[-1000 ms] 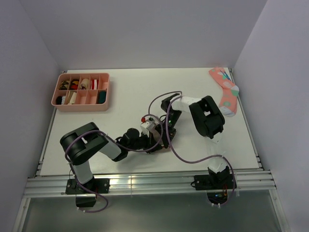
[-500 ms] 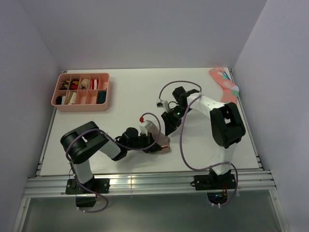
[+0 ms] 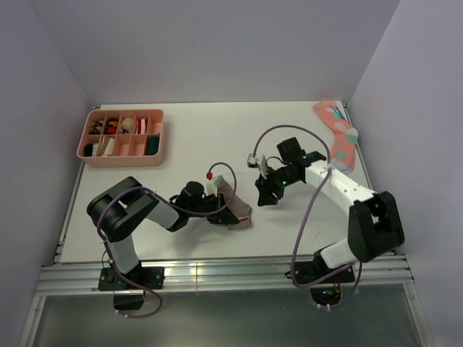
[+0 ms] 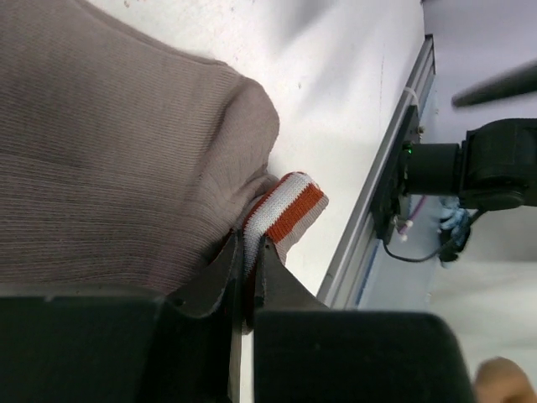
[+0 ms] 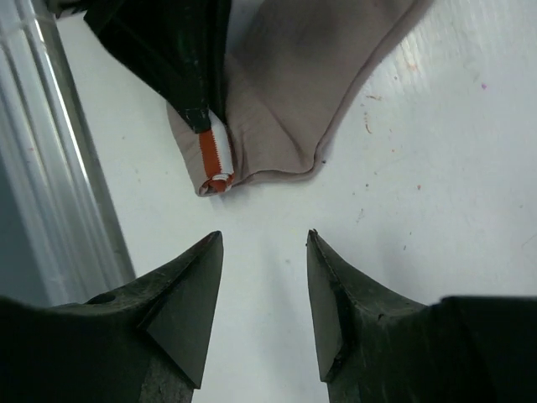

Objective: Roll the socks
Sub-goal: Roll the sock at the center of the board.

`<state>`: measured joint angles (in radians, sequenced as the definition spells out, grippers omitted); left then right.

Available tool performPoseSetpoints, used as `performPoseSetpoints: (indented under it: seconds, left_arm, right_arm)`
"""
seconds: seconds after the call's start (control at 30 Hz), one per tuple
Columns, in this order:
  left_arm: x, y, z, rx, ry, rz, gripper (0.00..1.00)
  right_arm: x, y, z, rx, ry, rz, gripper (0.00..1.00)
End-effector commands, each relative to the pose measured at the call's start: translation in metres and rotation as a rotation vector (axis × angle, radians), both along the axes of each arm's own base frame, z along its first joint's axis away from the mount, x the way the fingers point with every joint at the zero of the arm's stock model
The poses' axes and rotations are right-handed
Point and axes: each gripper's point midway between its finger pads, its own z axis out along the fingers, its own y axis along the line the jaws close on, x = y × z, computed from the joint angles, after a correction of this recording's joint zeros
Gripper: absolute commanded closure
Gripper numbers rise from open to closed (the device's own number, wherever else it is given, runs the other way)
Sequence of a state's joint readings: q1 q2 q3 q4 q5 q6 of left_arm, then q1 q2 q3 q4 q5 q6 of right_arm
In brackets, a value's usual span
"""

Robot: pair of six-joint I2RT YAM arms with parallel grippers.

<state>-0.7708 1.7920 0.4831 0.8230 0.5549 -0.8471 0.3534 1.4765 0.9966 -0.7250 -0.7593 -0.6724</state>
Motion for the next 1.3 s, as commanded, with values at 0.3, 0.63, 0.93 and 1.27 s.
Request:
performPoseSetpoints:
  seconds: [0.3,0.63,0.93,1.27]
  left_arm:
    - [-0.046,0.029,-0.043,0.149,0.439,-0.114,1.0]
    - [-0.048,0.034,-0.041,0.179,0.501,-0.143,1.0]
    - [-0.048,0.036,-0.043,0.185,0.517,-0.143,1.0]
    - [-0.048,0.035,-0.043,0.169,0.517,-0.144,1.0]
  right_arm:
    - [-0.056,0.039,-0.007,-0.046,-0.432,0.327,0.45]
    - [-0.087,0.059,-0.039,-0.131,-0.518,0.503,0.45]
    - [-0.098,0.064,-0.057,-0.19,-0.533,0.549,0.48]
    - [-0.103,0.07,-0.07,-0.22,-0.521,0.571,0.49]
